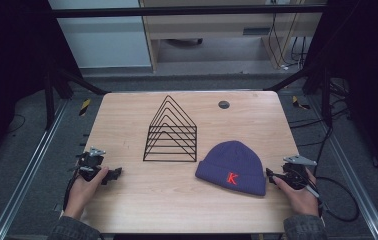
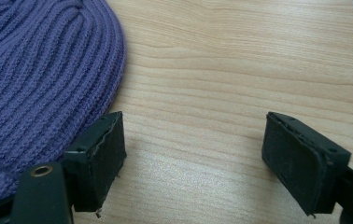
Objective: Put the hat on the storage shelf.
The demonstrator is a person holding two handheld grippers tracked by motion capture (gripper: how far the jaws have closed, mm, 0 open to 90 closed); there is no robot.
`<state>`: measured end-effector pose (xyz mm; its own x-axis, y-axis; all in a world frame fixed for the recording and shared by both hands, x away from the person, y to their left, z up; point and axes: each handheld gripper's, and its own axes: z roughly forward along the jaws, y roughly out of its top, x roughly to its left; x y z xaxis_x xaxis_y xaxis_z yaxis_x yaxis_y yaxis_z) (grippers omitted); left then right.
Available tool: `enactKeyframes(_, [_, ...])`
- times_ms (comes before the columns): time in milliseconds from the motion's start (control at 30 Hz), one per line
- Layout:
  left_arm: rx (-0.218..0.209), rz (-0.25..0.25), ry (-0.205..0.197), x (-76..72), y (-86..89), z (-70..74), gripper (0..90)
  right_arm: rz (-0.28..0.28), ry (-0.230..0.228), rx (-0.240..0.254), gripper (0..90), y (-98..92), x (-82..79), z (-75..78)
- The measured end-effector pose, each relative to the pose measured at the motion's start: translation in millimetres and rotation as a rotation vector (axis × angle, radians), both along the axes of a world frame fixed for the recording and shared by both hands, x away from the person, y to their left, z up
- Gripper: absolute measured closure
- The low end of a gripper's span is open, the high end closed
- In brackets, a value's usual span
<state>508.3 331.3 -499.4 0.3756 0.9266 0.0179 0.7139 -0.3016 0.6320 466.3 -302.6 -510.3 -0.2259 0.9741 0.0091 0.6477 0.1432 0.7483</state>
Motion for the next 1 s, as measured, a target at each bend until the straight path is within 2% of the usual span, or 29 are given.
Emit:
enactKeyframes(167, [0.002,0.005,0.002,-0.2,-0.7,0.2,0.0,-0.001,0.009,-0.001,21.5,0.7,0.6,0.9])
enactKeyframes(300, [0.003,0.004,0.004,-1.0,-1.2,0.3,0.0,-0.01,0.055,-0.007,24.0,2.9,3.1,5.6])
enactKeyframes(367, [0.002,0.003,0.004,-1.2,-1.1,0.3,0.0,-0.013,0.054,-0.005,23.6,2.9,3.5,8.2])
enactKeyframes(400, [-0.001,0.003,0.0,-1.7,-1.1,-0.1,0.0,-0.03,0.014,0.015,26.8,4.4,2.5,15.2])
enactKeyframes(433, [-0.001,0.003,0.0,-1.7,-1.1,-0.1,0.0,-0.03,0.014,0.015,26.8,4.4,2.5,15.2])
enactKeyframes(467, [-0.002,0.003,-0.002,-2.1,-1.1,-0.3,0.0,-0.029,0.01,0.019,30.2,5.5,2.9,17.3])
enactKeyframes(500, [-0.002,0.002,-0.003,-2.2,-1.0,-0.3,0.0,-0.014,0.001,0.015,36.5,11.0,4.9,25.9])
enactKeyframes(600, [-0.002,-0.003,-0.003,-2.9,-0.6,-0.4,0.0,0.017,-0.006,0.005,37.1,17.2,9.0,34.2])
enactKeyframes(633, [-0.002,-0.005,-0.004,-3.3,-0.6,-0.4,0.0,0.056,0.005,-0.018,36.8,27.3,17.1,45.6])
enactKeyframes(700, [-0.002,-0.005,-0.004,-3.4,-0.6,-0.4,0.0,0.071,0.012,-0.031,36.7,31.6,21.6,50.6])
enactKeyframes(733, [-0.001,-0.004,-0.004,-3.4,-0.6,-0.4,0.0,0.096,0.022,-0.038,36.0,39.3,31.9,61.4])
enactKeyframes(800, [0.0,-0.004,-0.003,-3.3,-0.7,-0.4,0.0,0.103,0.03,-0.037,35.1,41.9,36.4,64.9])
enactKeyframes(833, [-0.001,-0.004,-0.005,-3.5,-0.6,-0.5,0.0,0.136,0.058,-0.049,32.0,48.9,51.4,71.4])
enactKeyframes(900, [-0.003,-0.005,-0.007,-3.8,-0.4,-0.6,0.0,0.149,0.068,-0.053,30.3,51.1,56.6,72.2])
enactKeyframes(933, [-0.004,-0.006,-0.008,-3.9,-0.3,-0.7,0.0,0.173,0.111,-0.038,28.9,57.5,70.8,72.5])
enactKeyframes(1000, [0.0,-0.009,-0.005,-3.8,-0.1,-0.4,0.0,0.182,0.122,-0.037,28.7,59.7,75.2,71.9])
